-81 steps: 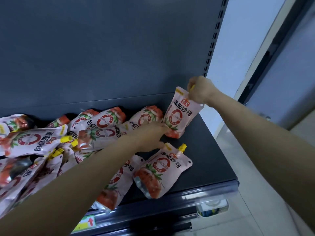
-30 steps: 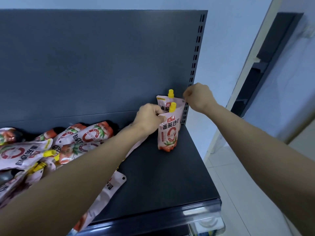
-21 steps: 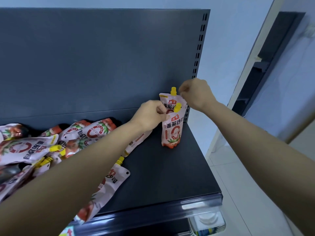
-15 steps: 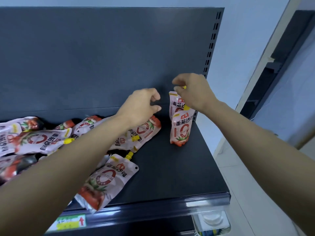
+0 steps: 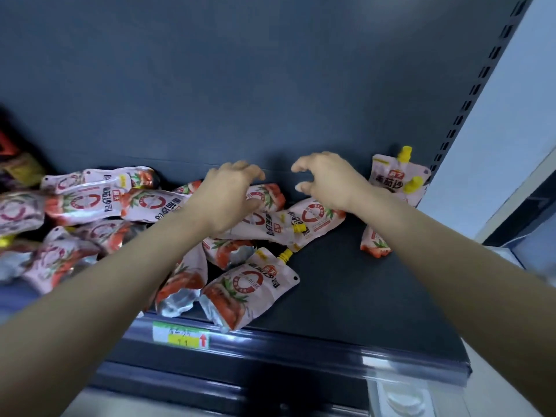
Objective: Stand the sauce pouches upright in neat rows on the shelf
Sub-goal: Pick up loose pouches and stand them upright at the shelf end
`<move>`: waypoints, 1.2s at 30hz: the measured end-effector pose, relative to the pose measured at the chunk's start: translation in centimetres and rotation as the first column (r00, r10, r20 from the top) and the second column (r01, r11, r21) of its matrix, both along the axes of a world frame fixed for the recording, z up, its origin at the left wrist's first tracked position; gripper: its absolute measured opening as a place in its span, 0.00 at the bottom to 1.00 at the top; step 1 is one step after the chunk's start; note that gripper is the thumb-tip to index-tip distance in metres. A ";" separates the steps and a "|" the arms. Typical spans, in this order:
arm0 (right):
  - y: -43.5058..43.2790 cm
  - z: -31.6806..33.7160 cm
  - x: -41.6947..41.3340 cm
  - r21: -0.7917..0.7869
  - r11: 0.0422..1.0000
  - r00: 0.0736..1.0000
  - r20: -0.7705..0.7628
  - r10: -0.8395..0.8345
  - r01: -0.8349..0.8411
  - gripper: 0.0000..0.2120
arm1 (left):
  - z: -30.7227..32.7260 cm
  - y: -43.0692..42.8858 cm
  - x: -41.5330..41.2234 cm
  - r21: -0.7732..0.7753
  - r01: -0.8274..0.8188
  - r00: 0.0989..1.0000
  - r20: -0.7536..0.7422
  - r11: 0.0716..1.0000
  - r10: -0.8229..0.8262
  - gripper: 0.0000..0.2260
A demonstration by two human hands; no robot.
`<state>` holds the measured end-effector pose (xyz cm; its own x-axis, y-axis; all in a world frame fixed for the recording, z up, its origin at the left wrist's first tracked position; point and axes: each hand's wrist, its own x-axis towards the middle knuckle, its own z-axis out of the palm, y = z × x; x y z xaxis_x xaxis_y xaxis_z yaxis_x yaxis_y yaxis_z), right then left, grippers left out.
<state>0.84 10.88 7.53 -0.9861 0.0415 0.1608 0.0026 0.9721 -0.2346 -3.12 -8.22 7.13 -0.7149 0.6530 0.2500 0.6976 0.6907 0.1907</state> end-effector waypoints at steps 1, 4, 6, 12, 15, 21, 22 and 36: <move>-0.3 -0.6 -0.4 0.000 1.000 0.998 0.056 0.004 -0.004 0.19 | -0.5 -0.5 -0.2 -0.026 -0.014 1.000 0.010 1.000 0.014 0.18; -0.6 -2.5 -1.5 0.018 1.000 0.979 0.206 -0.006 0.002 0.19 | -1.9 -1.5 -0.7 -0.097 -0.027 0.999 0.039 0.995 0.031 0.19; -0.6 -3.5 -2.2 0.021 1.000 0.963 0.266 -0.028 0.023 0.18 | -2.7 -2.0 -0.9 -0.129 -0.018 0.997 0.067 0.991 0.027 0.19; -1.0 -5.8 -3.5 0.006 0.969 0.832 0.511 -0.216 0.248 0.18 | -4.1 -2.4 -2.0 -0.188 -0.024 0.995 0.086 0.982 0.041 0.21; -1.5 -6.4 -3.7 -0.071 0.929 0.763 0.594 -0.252 0.363 0.18 | -4.5 -2.4 -2.2 -0.218 -0.018 0.995 0.091 0.976 0.039 0.22; -3.1 -6.7 -4.8 -0.229 0.826 0.722 0.635 -0.274 0.515 0.21 | -5.2 -3.2 -2.9 -0.186 -0.024 0.995 0.096 0.982 0.042 0.19; -3.2 -6.7 -4.8 -0.280 0.793 0.729 0.627 -0.276 0.541 0.22 | -5.3 -3.4 -3.0 -0.187 -0.027 0.995 0.093 0.982 0.045 0.19; -2.9 1.2 -5.0 -0.475 0.756 0.883 0.114 -0.454 0.450 0.09 | -5.1 -2.8 -3.9 -0.066 0.071 0.993 0.097 0.995 -0.064 0.18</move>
